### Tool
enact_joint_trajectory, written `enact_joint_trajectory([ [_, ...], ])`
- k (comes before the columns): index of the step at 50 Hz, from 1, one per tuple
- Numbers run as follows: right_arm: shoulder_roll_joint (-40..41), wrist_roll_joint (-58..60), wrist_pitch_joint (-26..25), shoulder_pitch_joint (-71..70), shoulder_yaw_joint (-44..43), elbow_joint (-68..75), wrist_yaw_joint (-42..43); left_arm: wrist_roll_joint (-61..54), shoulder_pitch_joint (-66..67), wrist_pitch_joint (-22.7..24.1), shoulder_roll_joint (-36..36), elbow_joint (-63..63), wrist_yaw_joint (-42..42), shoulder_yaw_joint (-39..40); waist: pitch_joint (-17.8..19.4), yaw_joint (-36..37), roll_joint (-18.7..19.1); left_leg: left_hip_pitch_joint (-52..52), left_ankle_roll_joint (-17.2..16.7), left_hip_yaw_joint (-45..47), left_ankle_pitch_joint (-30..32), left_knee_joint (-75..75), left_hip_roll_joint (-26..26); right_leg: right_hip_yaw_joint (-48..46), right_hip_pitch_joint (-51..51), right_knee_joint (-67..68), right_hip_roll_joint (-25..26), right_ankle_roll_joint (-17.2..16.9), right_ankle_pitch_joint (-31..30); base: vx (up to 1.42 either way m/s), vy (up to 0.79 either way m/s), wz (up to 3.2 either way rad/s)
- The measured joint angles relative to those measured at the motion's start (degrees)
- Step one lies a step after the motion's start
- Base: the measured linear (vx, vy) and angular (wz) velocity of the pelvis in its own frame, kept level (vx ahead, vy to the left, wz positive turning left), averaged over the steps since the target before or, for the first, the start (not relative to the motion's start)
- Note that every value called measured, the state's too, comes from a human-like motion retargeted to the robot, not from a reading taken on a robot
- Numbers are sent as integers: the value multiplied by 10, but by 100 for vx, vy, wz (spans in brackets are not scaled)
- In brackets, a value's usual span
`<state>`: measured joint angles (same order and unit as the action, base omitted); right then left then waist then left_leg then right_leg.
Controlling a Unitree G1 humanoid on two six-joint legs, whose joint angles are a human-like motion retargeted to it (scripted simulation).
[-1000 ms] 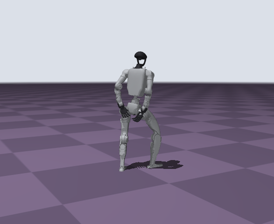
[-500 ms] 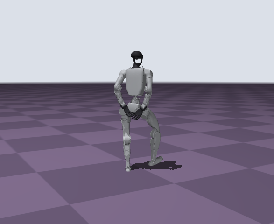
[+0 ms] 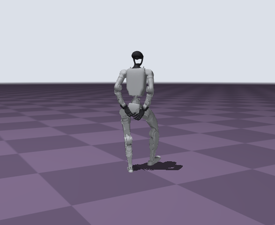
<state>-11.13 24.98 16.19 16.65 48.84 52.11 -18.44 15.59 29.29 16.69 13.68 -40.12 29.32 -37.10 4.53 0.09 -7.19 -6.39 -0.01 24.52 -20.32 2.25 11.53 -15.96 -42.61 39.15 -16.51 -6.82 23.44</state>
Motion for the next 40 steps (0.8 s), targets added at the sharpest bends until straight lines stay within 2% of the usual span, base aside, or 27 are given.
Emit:
enact_joint_trajectory([
  [10, 23, -52, -21, 13, -16, -2, -2, -25, -3, -17, -23, -9, 10, -5, 15, -4, -19, 2, 6, -47, 5, 0, 2, 31, 57, 32, 27, -1, -32, 3, 0, 52],
  [22, 13, -96, -58, -31, -63, 1, 15, -28, -64, -47, -29, -98, -41, 24, 36, 2, -43, 22, 10, -136, 33, -3, -7, 85, 144, 20, 67, 0, -22, 2, -4, 77],
  [32, -2, -113, -76, -76, -108, 28, 37, -33, -146, -63, -9, -175, -105, 69, 39, 30, -34, 49, 8, -183, 52, -7, -33, 68, 205, -61, 90, 9, -2, 3, -6, 69],
  [40, -22, -127, -84, -106, -155, 54, 62, -53, -197, -65, 5, -186, -157, 116, 40, 55, -14, 84, 17, -159, 18, -78, -57, 21, 270, -143, 97, 17, -1, 5, -3, 60],
])
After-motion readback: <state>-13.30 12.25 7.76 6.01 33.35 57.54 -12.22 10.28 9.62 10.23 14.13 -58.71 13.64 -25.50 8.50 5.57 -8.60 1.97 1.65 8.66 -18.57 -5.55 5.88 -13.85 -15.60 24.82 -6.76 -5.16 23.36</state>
